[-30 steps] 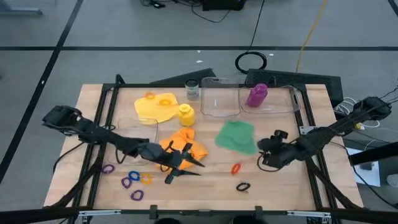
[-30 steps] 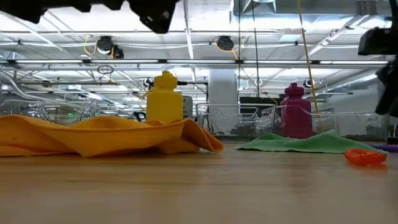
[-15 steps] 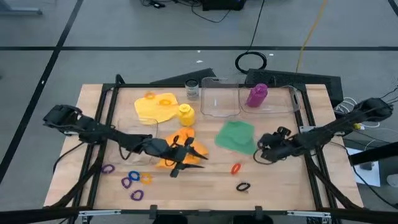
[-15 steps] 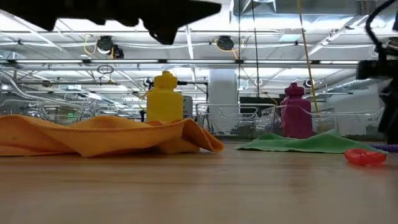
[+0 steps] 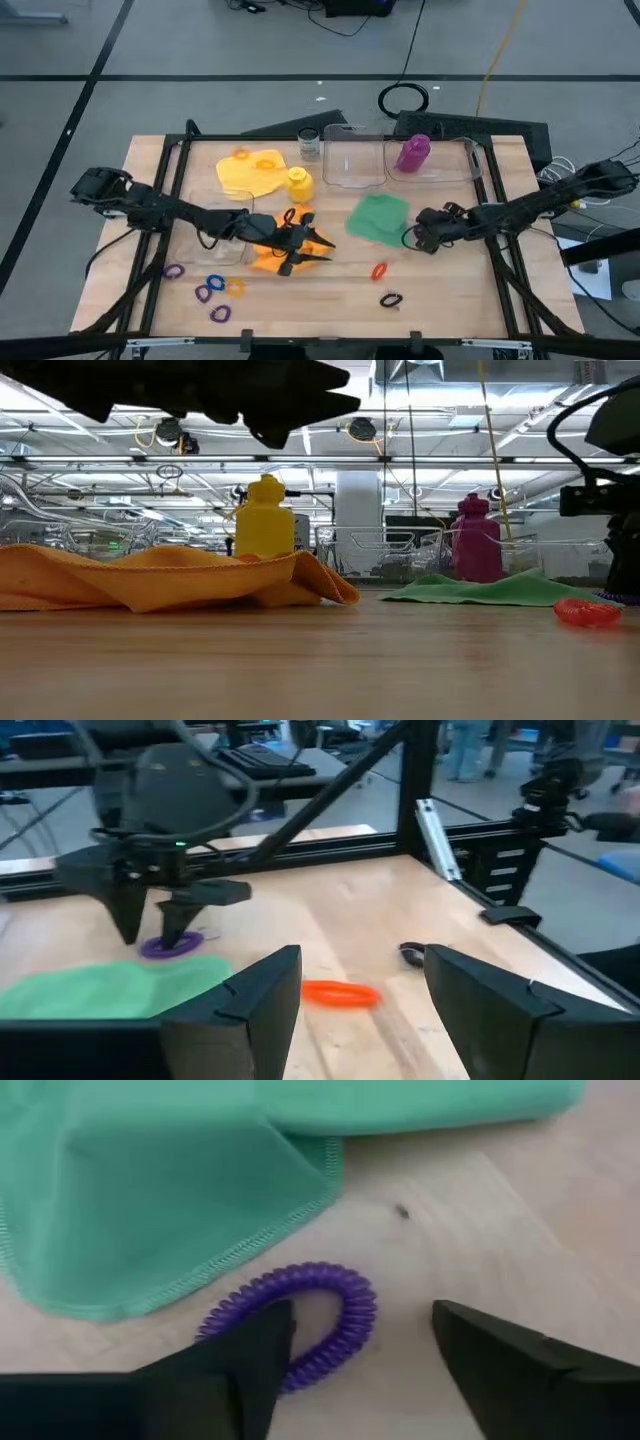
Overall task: Pick & Place Sports Items
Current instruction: Put the purple spring keychain into the bottom transparent bin
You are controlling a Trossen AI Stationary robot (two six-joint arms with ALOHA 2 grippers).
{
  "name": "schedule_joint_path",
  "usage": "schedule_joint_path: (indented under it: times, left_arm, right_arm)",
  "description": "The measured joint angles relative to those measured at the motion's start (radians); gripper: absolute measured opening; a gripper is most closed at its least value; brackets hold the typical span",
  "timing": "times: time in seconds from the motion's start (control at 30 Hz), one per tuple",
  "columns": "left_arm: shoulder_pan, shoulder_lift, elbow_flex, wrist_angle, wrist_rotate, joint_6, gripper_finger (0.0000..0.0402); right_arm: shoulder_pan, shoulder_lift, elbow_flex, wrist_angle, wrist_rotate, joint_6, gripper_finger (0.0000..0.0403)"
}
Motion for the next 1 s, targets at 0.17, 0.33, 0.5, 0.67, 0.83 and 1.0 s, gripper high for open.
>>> schedule_joint_path:
  times: [0.17,0.33,0.5,0.67,0.83,1.0]
  left_arm:
    - [0.000,0.000,0.000,0.000,0.002,0.000,0.0182]
    - [0.000,0.000,0.000,0.000,-0.002,0.004,0.0182]
    - [0.000,0.000,0.000,0.001,-0.032,0.013,0.0182]
    - [0.000,-0.001,0.000,0.002,-0.035,0.014,0.0182]
    - [0.004,-0.001,0.000,-0.002,-0.052,0.008,0.0182]
    - [0.019,-0.001,0.000,-0.004,-0.083,-0.028,0.0182]
  right_arm:
    - [-0.001,0.001,-0.021,0.015,-0.012,-0.044,0.0096]
    - [0.001,0.001,-0.007,0.103,0.024,-0.193,0.0008]
    - [-0.002,0.011,0.048,0.256,0.038,-0.396,0.0021]
    - [0.001,0.007,0.166,0.301,0.036,-0.559,0.0015]
    - [0.018,0.004,0.268,0.375,0.040,-0.731,0.0003]
    - [0.027,0.005,0.290,0.541,0.112,-0.882,0.0005]
